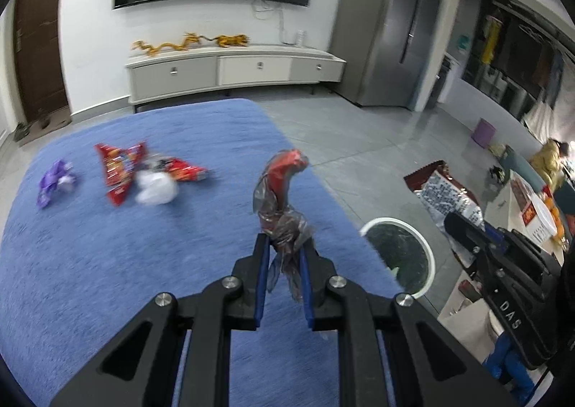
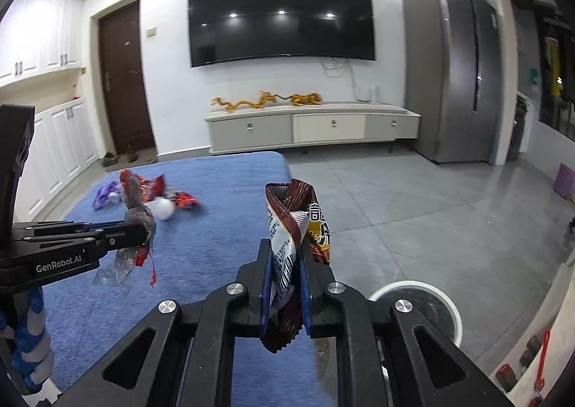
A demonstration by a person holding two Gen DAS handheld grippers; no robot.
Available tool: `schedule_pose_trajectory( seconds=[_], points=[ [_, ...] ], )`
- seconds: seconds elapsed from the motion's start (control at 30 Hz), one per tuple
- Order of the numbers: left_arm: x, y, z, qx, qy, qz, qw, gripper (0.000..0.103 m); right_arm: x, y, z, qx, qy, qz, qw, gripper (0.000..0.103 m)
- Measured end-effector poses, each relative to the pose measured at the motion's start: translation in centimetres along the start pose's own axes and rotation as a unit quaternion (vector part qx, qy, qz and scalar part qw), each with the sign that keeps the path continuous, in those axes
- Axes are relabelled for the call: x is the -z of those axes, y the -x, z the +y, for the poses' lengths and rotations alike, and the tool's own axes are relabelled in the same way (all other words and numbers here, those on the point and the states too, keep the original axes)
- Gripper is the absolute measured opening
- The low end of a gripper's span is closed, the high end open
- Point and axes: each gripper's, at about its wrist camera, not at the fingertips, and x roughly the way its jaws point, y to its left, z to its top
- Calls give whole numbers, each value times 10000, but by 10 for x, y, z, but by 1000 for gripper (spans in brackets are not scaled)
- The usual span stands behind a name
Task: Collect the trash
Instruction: 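Lift both held items and carry them toward the bin, then lower both tools over the bin and open them to drop the items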
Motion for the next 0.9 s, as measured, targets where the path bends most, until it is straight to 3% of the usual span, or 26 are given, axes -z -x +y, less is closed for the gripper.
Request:
schedule_pose_trajectory(
  seconds=[0.4,0.63,0.9],
  points=[
    [-28,-72,-92,514,-922,297,9940,15,18,-17,-103,566,-975,230,9934,13],
    [-41,-129,-148,821,-1529,596,9830,15,38,-32,-177,849,-1759,472,9796,13],
    [-44,-193,-196,1036,-1806,1053,9724,15,61,-59,-227,821,-2407,824,9636,13]
  ],
)
